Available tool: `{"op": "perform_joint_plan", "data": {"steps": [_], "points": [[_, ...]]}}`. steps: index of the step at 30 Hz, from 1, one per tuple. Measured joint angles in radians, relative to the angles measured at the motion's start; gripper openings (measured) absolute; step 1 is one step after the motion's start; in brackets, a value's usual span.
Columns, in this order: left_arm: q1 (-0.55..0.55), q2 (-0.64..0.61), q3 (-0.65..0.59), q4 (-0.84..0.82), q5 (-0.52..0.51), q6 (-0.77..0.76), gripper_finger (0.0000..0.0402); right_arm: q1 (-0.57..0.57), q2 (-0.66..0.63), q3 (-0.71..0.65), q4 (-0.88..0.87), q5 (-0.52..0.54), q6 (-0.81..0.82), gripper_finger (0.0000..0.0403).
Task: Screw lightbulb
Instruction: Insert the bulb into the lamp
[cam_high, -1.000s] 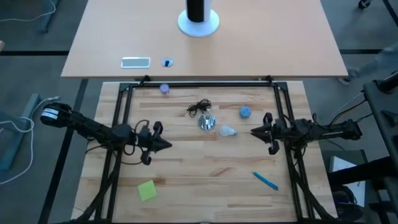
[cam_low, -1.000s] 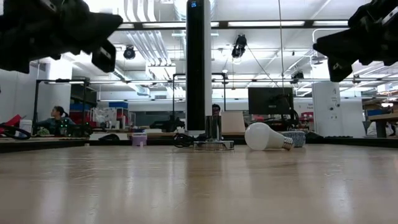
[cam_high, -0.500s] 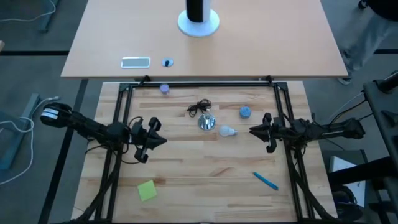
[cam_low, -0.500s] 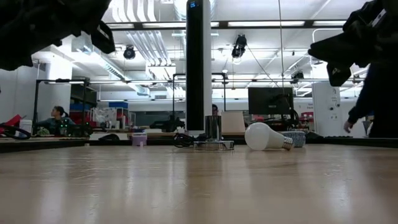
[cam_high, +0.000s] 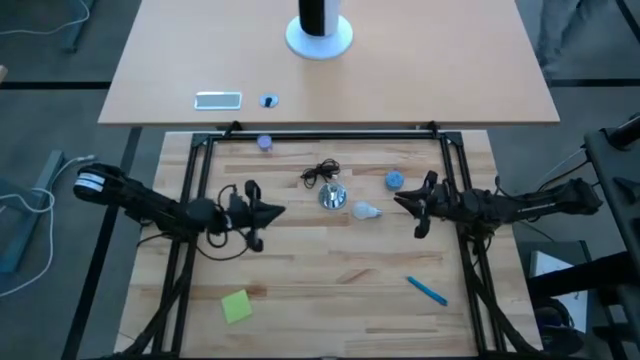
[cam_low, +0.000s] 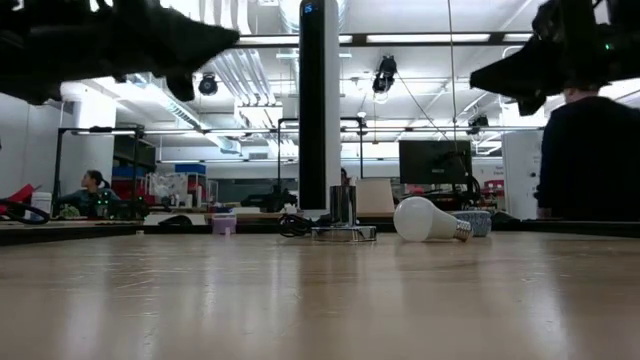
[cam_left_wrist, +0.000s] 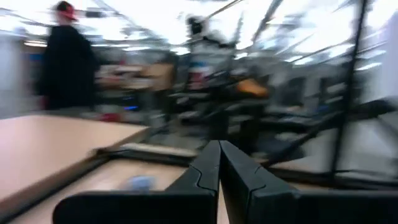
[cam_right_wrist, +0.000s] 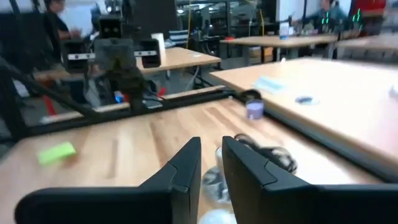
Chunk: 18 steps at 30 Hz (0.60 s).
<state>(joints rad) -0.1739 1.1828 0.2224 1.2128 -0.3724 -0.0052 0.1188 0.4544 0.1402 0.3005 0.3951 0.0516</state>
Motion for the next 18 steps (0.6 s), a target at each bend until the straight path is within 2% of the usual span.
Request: {"op": "perform_joint_plan", "data": {"steps": [4,9,13,18], "points": [[0.002,0.033,0.043,-0.099,-0.193,0.095,0.0000,0.000,0.066,0.059,-0.004,0.000,-0.065,0.0069],[0.002,0.078,0.065,-0.184,-0.191,0.157,0.0000,0.001,0.137,0.121,-0.005,0.000,-0.151,0.0069],[0.009,0.133,0.097,-0.245,-0.194,0.055,0.0000,0.000,0.192,0.173,-0.025,0.000,-0.173,0.0062],[0.010,0.234,0.177,-0.312,-0.191,-0.013,0.0000,0.001,0.270,0.309,-0.326,0.000,0.000,0.0072]]}}
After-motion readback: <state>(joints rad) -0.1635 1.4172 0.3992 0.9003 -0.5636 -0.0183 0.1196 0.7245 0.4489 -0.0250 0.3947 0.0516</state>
